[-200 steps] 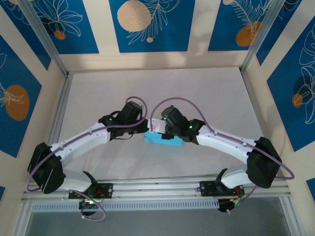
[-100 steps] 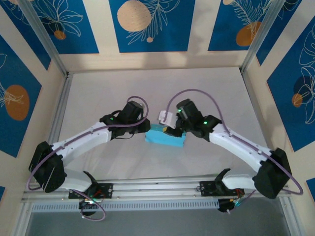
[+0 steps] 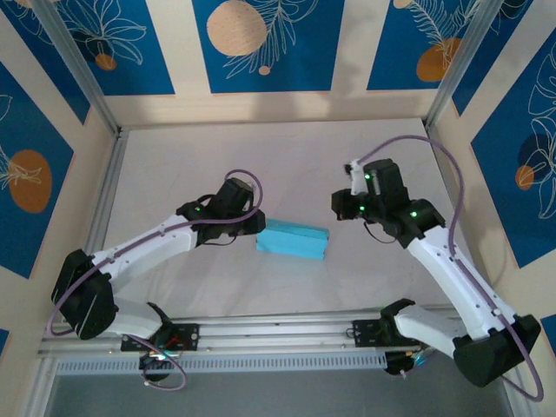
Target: Fold the paper box
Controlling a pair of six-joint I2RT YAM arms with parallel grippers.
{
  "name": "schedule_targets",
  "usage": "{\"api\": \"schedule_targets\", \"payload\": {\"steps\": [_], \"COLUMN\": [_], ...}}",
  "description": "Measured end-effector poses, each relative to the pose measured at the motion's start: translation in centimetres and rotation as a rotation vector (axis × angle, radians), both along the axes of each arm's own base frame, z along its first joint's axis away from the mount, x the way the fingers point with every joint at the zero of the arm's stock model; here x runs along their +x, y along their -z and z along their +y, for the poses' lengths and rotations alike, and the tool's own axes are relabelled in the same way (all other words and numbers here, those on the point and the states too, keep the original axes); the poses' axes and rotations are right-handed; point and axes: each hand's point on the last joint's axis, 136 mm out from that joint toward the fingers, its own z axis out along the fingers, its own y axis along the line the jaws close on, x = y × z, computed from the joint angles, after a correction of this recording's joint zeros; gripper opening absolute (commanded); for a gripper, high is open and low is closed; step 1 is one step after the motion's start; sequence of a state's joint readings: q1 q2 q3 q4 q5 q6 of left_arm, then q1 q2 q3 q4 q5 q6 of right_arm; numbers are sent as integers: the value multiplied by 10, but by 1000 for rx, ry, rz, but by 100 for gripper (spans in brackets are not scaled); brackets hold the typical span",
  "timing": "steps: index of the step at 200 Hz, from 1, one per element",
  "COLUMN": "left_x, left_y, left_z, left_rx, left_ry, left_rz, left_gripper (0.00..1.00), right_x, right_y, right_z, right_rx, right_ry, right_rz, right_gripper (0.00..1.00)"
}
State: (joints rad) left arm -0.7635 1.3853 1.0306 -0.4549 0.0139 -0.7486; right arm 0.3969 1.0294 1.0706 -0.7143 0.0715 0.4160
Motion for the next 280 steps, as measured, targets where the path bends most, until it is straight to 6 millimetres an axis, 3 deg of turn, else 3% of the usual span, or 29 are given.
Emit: {"api": "schedule_targets", "payload": {"steps": [25, 41, 61, 80, 136, 221, 280], "left_x": [-1, 0, -1, -1, -2, -1, -1], "left_y": [0, 0, 0, 0, 0, 0, 2], "left_z": [0, 0, 0, 1, 1, 0, 1], "left_rx": [6, 7, 10, 11, 12, 15, 15], "left_ry": [1, 1, 2, 2, 3, 1, 0], "left_rz": [8, 9, 13, 14, 15, 17, 15], "left_gripper": [20, 20, 20, 20, 20, 20, 19], "right_x": [-13, -31, -41, -41, -36, -37, -37], "right_y": [39, 67, 82, 83, 87, 97, 99], "right_z": [-19, -13, -4, 2, 10, 17, 16], "right_rx": [186, 261, 324, 371, 417, 411, 370], "right_ry": [210, 270, 310, 333, 350, 329, 298], "right_rz": [273, 457, 598, 649, 702, 683, 624], "right_gripper": [20, 23, 28, 33, 32, 13, 10]}}
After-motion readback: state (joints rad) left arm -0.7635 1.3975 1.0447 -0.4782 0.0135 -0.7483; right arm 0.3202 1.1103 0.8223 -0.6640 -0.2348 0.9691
